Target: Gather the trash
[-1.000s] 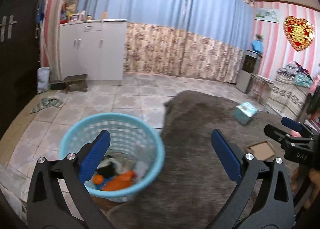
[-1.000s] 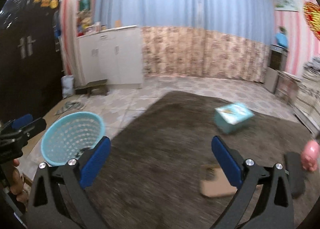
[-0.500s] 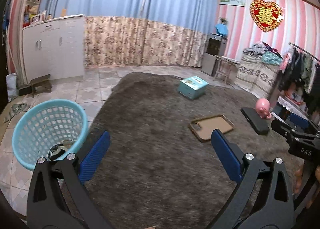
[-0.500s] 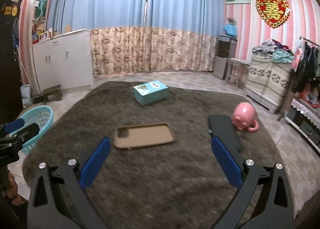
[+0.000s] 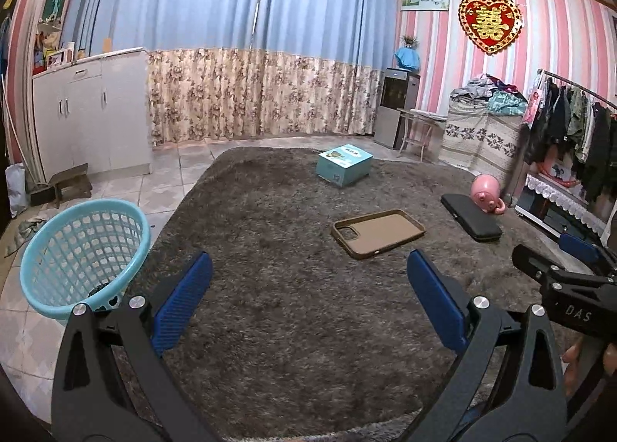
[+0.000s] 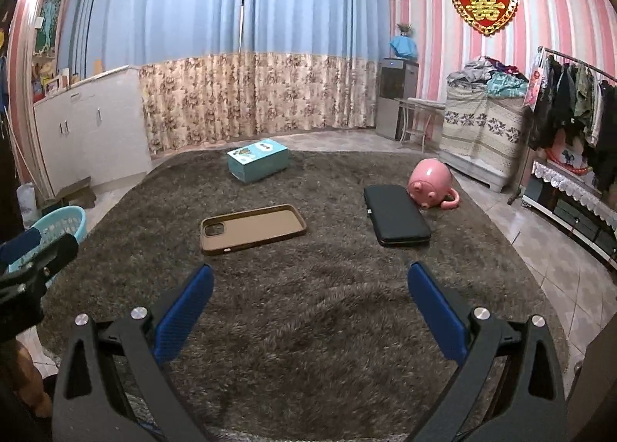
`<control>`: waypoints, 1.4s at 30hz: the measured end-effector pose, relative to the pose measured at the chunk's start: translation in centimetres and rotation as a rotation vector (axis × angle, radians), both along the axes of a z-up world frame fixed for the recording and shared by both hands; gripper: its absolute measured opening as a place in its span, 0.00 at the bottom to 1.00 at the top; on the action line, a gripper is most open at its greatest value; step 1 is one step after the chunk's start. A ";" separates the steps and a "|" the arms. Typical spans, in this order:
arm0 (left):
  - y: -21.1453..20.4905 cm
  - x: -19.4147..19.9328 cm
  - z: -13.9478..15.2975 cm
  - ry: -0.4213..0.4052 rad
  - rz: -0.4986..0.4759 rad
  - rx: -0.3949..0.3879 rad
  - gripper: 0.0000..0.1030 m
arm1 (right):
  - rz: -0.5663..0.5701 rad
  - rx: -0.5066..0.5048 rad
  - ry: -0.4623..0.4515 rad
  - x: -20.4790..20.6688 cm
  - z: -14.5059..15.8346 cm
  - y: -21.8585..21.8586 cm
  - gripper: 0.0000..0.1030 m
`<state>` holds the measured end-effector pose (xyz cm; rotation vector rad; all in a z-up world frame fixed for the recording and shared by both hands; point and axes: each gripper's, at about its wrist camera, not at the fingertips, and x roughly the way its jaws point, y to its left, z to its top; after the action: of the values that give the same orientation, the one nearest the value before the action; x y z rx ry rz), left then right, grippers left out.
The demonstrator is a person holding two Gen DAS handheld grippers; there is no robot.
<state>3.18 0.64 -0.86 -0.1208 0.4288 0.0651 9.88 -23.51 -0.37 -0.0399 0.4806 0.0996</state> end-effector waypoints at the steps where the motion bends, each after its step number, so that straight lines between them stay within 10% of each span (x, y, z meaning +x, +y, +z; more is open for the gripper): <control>1: 0.0 -0.1 0.0 -0.003 -0.003 0.001 0.95 | -0.010 -0.009 -0.007 -0.3 0.0 0.1 0.96; 42: 0.0 -0.5 -0.3 -0.041 -0.034 -0.013 0.95 | -0.041 -0.020 -0.122 -3.1 1.5 0.6 0.96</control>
<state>2.68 0.65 -1.17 -0.1279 0.3900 0.0266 6.77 -22.96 1.12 -0.0559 0.3604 0.0521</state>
